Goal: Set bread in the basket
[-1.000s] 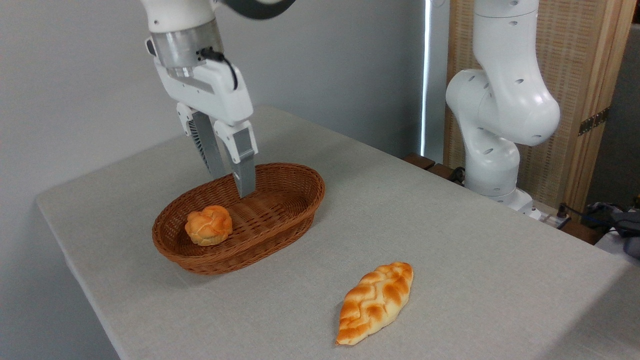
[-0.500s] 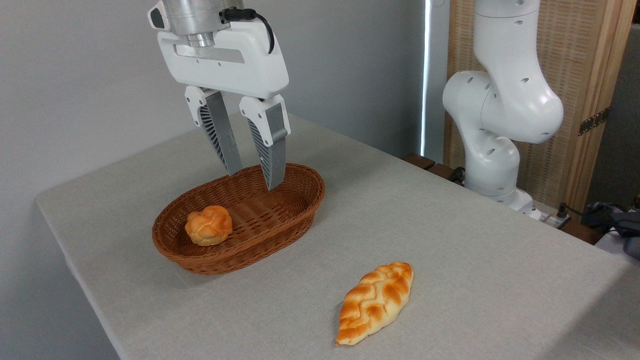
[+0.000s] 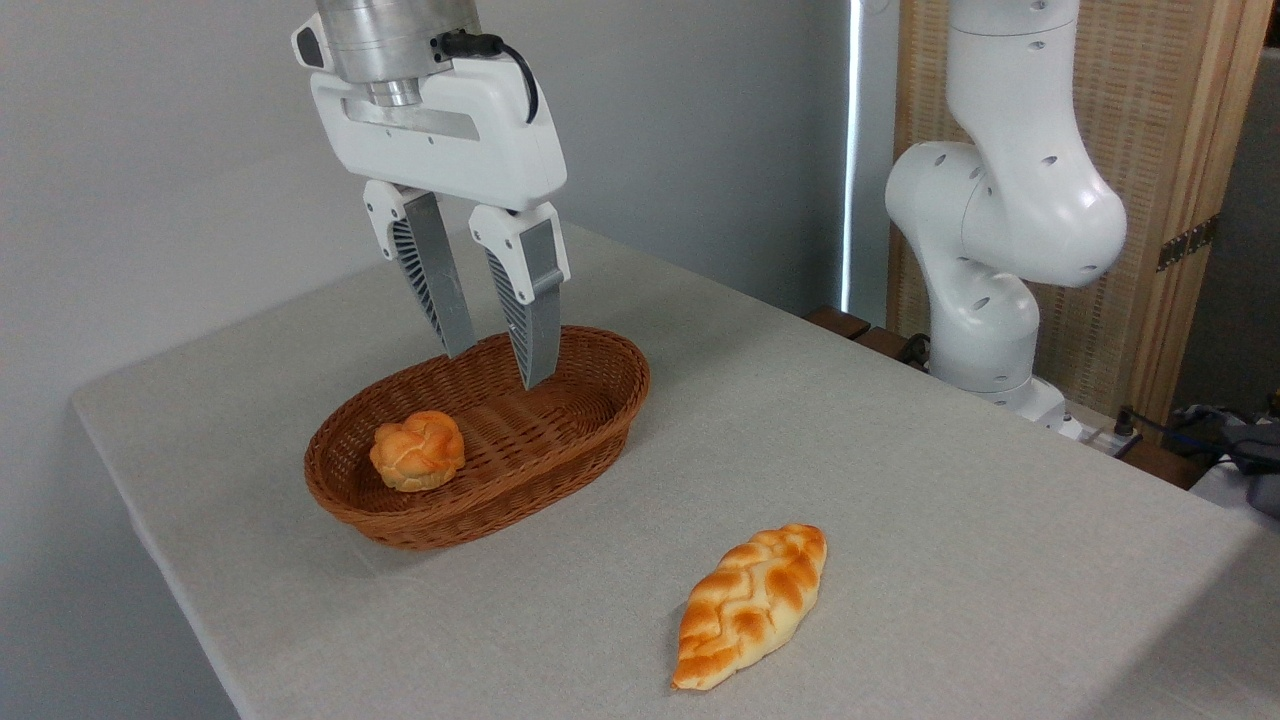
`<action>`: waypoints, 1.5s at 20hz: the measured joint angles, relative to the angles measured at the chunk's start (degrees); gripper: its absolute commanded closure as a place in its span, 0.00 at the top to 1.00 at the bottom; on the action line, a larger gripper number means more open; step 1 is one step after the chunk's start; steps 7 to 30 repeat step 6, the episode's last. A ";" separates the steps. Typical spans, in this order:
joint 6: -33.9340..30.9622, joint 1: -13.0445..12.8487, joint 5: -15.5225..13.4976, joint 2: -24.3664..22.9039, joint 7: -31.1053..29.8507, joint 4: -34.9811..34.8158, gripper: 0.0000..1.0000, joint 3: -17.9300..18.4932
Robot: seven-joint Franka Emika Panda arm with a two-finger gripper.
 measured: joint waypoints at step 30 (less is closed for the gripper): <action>1.64 -0.01 -0.69 -1.29 0.00 -2.27 1.00 0.00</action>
